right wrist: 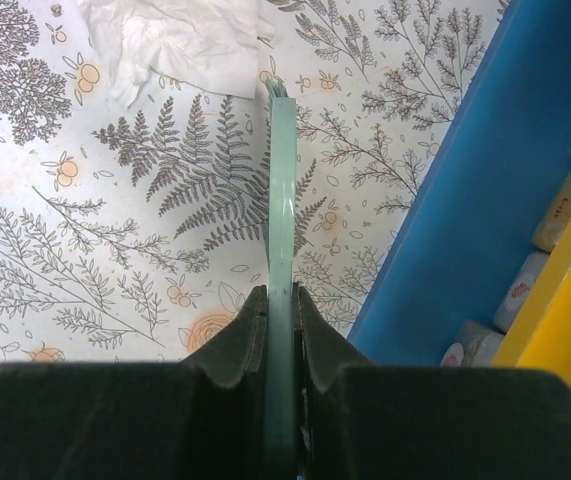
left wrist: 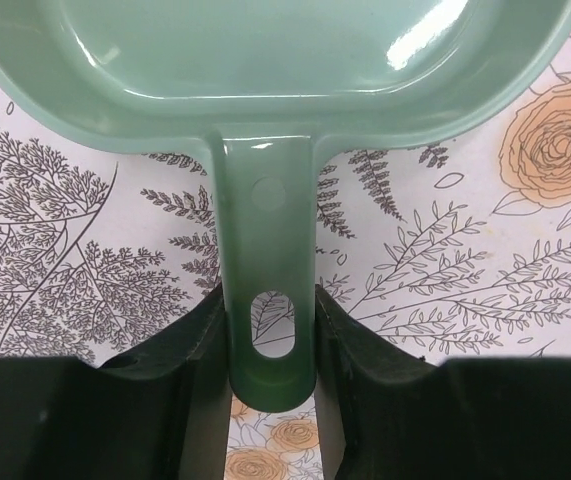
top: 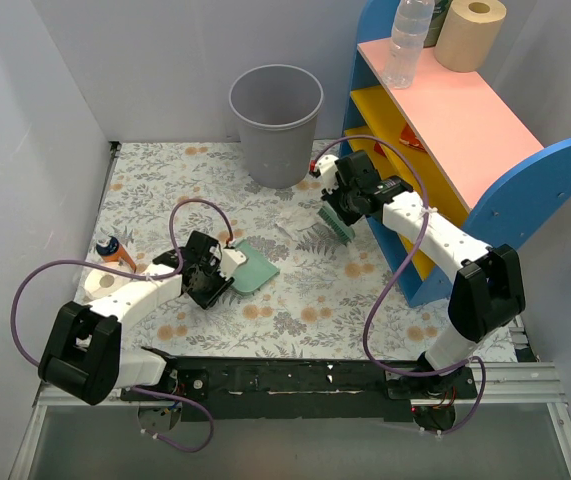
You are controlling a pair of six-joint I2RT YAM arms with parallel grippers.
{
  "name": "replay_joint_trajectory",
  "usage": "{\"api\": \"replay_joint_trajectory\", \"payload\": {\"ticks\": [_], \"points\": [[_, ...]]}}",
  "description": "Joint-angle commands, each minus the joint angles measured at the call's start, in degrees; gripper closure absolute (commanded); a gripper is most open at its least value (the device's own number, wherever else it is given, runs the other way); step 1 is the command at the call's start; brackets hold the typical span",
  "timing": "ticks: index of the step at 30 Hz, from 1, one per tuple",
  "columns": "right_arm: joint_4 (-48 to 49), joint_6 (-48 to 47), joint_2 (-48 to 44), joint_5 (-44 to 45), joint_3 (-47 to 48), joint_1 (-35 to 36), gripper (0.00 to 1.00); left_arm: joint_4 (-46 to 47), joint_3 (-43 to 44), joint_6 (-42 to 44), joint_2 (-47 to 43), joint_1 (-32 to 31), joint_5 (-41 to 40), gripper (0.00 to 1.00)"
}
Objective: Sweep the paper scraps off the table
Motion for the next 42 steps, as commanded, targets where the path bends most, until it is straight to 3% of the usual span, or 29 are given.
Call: {"api": "replay_joint_trajectory", "payload": {"ticks": [1,6,17,23,29,30,33,42], "points": [[1.9,-0.6,0.9,2.1,5.0,0.2,0.99,-1.5,3.7,0.2,-1.1,-0.7,0.7,0.88],[3.7,-1.1,5.8,7.6,10.4,0.7,0.99,-7.2,11.6,4.6,1.1,-1.5,-0.2,1.0],[4.3,-1.1,16.7,9.6,19.6,2.7,0.99,-13.5,21.4,9.9,10.6,-2.1,-4.2,1.0],[3.3,-0.4,18.2,7.2,19.9,6.4,0.99,-10.7,24.2,10.0,17.6,-2.1,-5.4,1.0],[-0.1,7.0,15.5,-5.0,19.0,10.9,0.99,-9.8,28.2,9.1,22.4,-2.1,-3.0,1.0],[-0.4,8.5,14.8,-11.7,19.2,11.2,0.99,-9.5,28.0,9.1,22.5,-2.1,-2.7,1.0],[-0.8,12.5,12.7,-18.5,20.0,11.3,0.99,-8.3,26.2,8.9,22.0,-2.1,-1.7,1.0],[0.0,2.4,4.9,-3.7,14.4,9.4,0.99,-0.1,15.7,6.9,13.2,-2.0,-0.5,1.0]]}}
